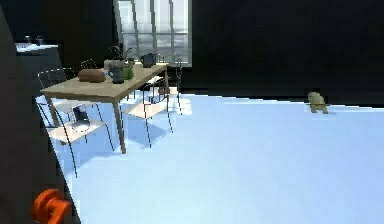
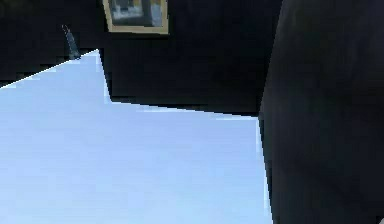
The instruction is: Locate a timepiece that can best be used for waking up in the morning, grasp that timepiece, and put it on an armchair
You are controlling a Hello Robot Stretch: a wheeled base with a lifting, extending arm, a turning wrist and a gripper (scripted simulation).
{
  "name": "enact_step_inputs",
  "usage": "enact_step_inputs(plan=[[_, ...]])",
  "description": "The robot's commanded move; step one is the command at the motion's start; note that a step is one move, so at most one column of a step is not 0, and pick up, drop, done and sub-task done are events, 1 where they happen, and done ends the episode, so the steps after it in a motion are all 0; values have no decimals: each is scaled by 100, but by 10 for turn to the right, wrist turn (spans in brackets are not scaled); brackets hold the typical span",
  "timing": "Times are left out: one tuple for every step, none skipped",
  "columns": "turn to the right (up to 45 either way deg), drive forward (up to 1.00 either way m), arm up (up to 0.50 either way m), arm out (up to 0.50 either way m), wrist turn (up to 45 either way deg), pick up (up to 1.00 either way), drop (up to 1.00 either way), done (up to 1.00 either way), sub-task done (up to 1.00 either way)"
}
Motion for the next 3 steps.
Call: enact_step_inputs(plan=[[30, 0, 0, 0, 0, 0, 0, 0, 0], [0, 50, 0, 0, 0, 0, 0, 0, 0], [-330, 0, 0, 0, 0, 0, 0, 0, 0]])
